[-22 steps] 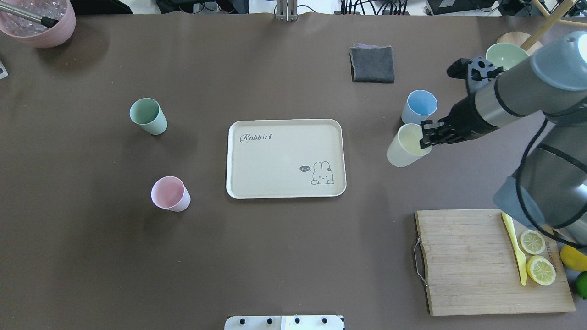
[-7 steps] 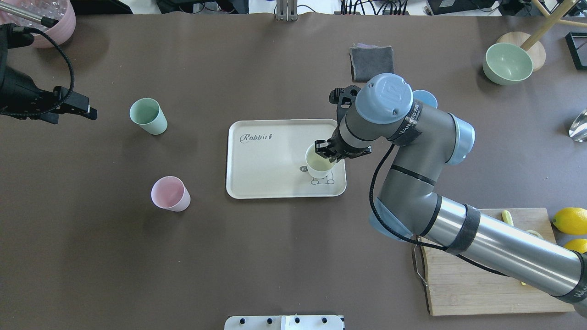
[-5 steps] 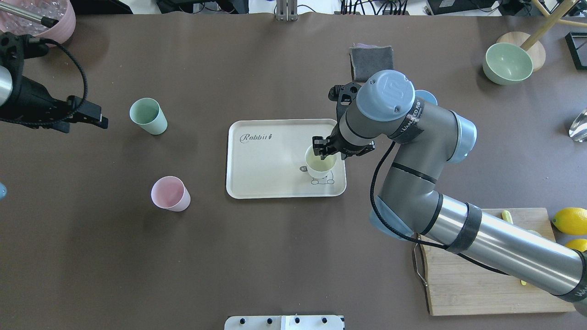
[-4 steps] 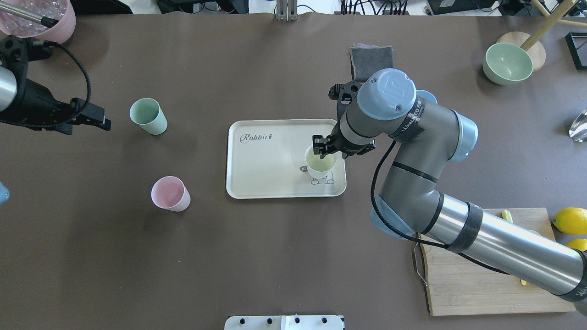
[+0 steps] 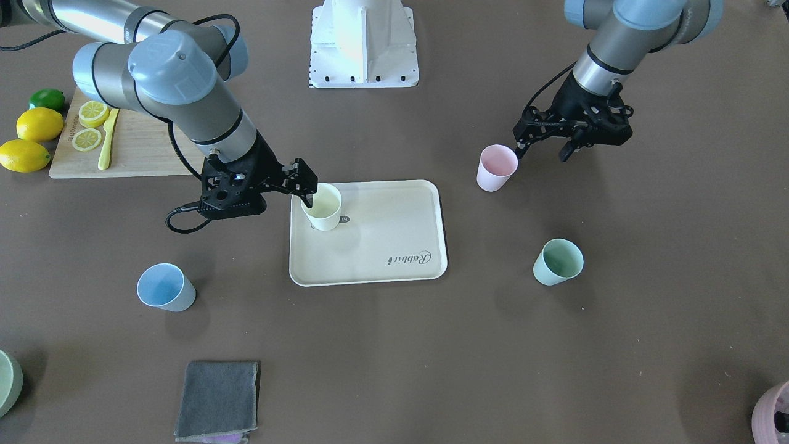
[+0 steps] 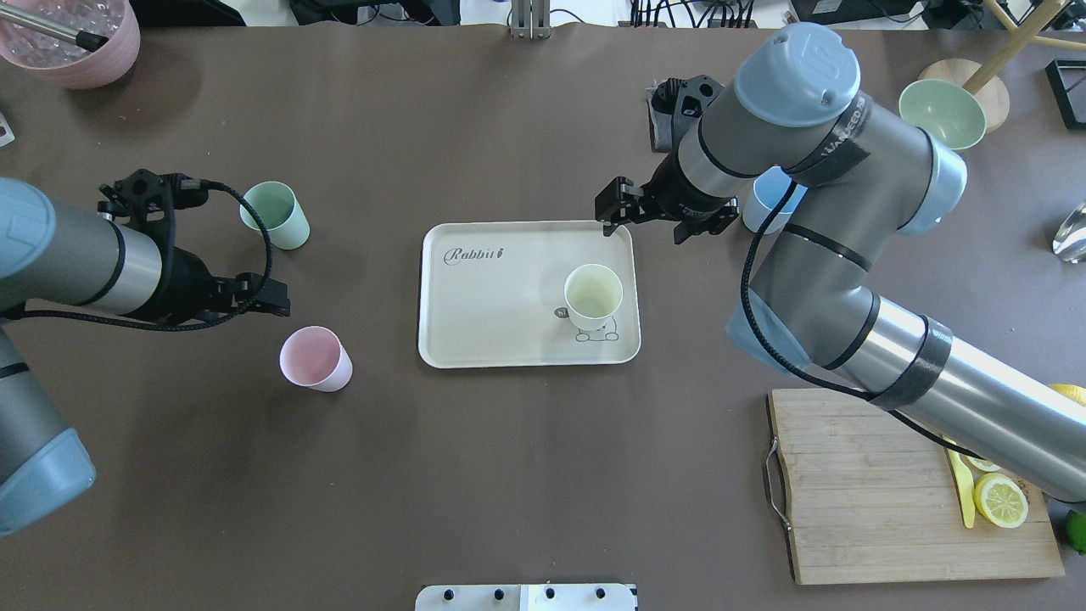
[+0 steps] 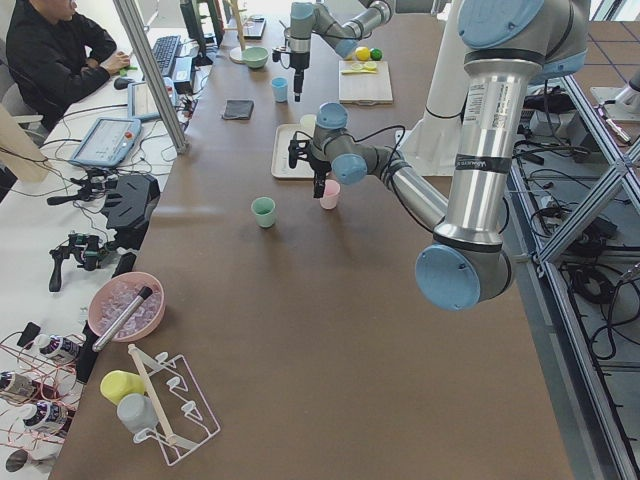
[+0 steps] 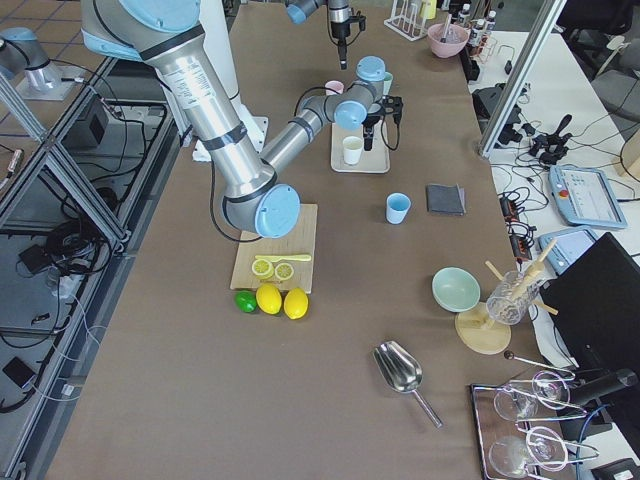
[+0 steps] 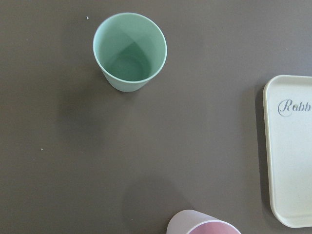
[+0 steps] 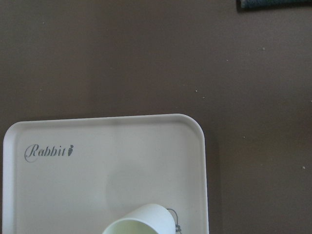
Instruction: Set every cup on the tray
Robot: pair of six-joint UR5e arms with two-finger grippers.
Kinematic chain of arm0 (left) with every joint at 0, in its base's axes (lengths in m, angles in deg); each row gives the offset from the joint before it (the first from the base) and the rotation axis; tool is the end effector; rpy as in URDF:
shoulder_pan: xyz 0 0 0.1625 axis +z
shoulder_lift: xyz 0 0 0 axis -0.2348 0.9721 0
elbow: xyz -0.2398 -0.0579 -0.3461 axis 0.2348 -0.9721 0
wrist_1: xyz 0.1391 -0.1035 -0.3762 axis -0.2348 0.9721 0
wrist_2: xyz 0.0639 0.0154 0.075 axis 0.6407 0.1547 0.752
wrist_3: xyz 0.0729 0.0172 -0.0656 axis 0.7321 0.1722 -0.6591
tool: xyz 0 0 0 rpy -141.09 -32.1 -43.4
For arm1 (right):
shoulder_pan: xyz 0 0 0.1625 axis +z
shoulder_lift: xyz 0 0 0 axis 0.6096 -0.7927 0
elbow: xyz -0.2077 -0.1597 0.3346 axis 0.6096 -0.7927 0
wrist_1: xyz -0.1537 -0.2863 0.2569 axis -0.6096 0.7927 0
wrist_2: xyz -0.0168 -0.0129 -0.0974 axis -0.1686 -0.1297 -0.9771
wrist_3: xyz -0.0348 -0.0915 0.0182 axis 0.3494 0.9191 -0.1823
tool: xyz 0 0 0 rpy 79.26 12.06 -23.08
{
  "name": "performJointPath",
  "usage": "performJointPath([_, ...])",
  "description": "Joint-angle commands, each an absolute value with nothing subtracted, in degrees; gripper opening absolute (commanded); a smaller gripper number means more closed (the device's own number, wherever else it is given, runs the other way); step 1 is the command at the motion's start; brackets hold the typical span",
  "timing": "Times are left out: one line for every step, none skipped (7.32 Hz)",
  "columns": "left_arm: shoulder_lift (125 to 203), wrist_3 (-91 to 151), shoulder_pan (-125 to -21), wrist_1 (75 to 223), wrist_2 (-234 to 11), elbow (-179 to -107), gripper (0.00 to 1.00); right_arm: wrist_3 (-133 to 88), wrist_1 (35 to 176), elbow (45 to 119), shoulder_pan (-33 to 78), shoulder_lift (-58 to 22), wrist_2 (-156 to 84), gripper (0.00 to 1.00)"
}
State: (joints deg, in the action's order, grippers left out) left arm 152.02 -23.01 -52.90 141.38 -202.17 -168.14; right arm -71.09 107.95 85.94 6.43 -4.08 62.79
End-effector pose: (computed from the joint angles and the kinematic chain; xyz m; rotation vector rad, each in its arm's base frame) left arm 0.3382 -0.4003 0.3423 0.1529 0.9657 -0.0937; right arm -0.4202 -0.5179 0.2323 0.0695 -1.0124 0.0566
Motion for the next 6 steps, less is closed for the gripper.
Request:
performJointPath([151.99, -24.6, -48.65, 142.73, -198.21, -167.31, 0.84, -70.72, 108.0, 86.1, 9.37, -4.58, 65.31, 1.0])
performJointPath([151.9, -24.6, -48.65, 144.48, -198.2, -165.56, 0.81, -70.72, 108.09, 86.1, 9.81, -4.58, 65.31, 1.0])
performJointPath([151.82, -24.69, -48.65, 146.76, -198.2, -163.98, 0.8, -70.72, 108.0, 86.19, 10.6, -4.58, 66.1, 1.0])
performJointPath([151.9, -24.69, -48.56, 146.96, -198.2, -163.18, 0.75, -70.64, 108.0, 86.28, 11.91, -4.67, 67.67, 1.0])
performJointPath([151.9, -24.69, -48.56, 147.39, -198.2, -162.99, 0.67, -70.55, 108.0, 86.28, 12.71, -5.01, 68.56, 1.0])
performJointPath([151.9, -24.78, -47.95, 147.75, -198.2, -162.56, 0.67, -70.55, 108.0, 86.54, 13.41, -4.84, 69.0, 1.0])
